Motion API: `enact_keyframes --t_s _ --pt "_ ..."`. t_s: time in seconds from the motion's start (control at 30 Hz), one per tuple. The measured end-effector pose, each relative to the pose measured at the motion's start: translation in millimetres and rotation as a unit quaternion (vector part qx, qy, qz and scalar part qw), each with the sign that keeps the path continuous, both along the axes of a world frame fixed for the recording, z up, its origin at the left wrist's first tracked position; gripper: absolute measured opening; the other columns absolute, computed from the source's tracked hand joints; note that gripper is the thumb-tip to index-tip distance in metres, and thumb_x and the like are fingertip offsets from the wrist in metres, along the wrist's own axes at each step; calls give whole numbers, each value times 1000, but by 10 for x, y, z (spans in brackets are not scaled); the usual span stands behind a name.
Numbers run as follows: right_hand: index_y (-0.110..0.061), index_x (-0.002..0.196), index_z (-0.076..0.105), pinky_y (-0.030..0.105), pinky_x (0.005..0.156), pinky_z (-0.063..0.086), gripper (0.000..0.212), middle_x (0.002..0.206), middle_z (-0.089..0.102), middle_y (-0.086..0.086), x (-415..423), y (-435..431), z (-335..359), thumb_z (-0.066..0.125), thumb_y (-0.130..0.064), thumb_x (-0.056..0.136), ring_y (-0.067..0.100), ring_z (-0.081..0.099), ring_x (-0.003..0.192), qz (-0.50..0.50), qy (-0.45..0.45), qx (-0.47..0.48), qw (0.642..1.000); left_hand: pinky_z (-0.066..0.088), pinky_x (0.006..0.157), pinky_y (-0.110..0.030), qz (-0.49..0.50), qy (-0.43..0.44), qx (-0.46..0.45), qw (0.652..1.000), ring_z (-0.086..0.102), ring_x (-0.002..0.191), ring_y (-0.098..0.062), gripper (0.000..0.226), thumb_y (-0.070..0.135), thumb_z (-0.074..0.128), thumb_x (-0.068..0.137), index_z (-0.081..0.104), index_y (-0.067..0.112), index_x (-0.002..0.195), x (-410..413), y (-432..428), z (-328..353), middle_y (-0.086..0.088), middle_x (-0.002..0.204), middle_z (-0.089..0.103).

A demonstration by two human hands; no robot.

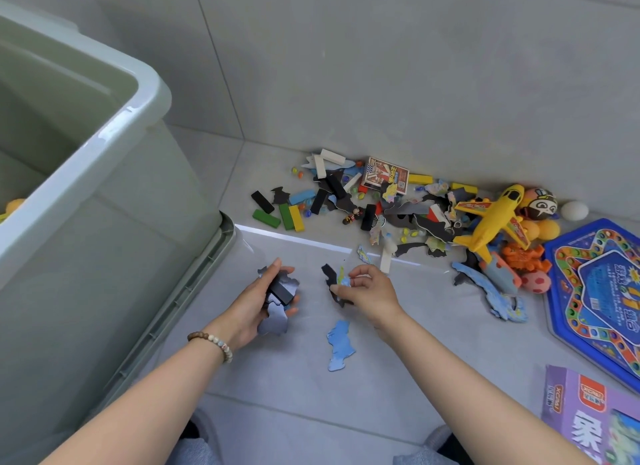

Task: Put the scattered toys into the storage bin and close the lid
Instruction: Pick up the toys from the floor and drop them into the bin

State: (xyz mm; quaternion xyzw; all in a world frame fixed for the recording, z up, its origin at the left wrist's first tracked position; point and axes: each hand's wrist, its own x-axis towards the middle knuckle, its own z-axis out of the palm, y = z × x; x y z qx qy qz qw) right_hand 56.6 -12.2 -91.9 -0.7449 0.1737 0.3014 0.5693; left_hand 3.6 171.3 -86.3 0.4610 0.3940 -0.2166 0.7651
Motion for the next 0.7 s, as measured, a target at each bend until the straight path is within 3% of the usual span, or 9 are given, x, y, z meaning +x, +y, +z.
enact_keyframes --t_s 0.17,0.23,0.33,0.47,0.6,0.7 --pt "-15 88 48 21 62 49 37 75 57 1 -76 226 255 79 -2 71 12 57 61 29 8 100 995 53 82 -34 -46 -10 -39 998 69 81 -20 53 64 43 86 65 21 107 83 -156 83 -8 100 72" --pt "-13 90 47 17 57 50 39 74 55 1 -102 286 275 78 1 70 8 54 56 50 -12 108 993 54 77 -30 -48 -31 -50 997 69 81 -18 44 55 52 85 63 20 109 105 -204 111 -8 102 71" --pt "-10 95 48 16 64 49 43 79 57 1 -96 234 311 80 0 69 8 52 62 86 -45 103 990 52 59 -20 -39 -63 -56 996 63 72 -13 30 35 62 81 59 18 106 117 -211 126 -8 93 65" --pt "-11 92 52 18 65 54 33 86 65 4 -75 17 325 76 1 73 10 60 69 88 -34 128 987 50 71 -22 -32 -57 -35 997 62 84 -15 18 22 60 89 61 21 107 88 -179 56 -4 96 66" --pt "-25 90 60 11 73 43 32 95 59 -6 -159 -374 71 81 -13 70 8 53 79 205 -100 -49 972 51 66 -22 -32 -46 -2 998 65 68 -10 13 20 58 91 61 20 103 22 -146 -8 -1 89 63" --pt "-30 104 63 21 90 40 46 104 51 -8 -321 -516 -154 85 -26 64 6 50 97 294 -127 -121 940 47 73 -28 -26 -31 1 999 62 74 -15 10 19 60 89 63 19 99 -47 -111 -70 -3 90 62"
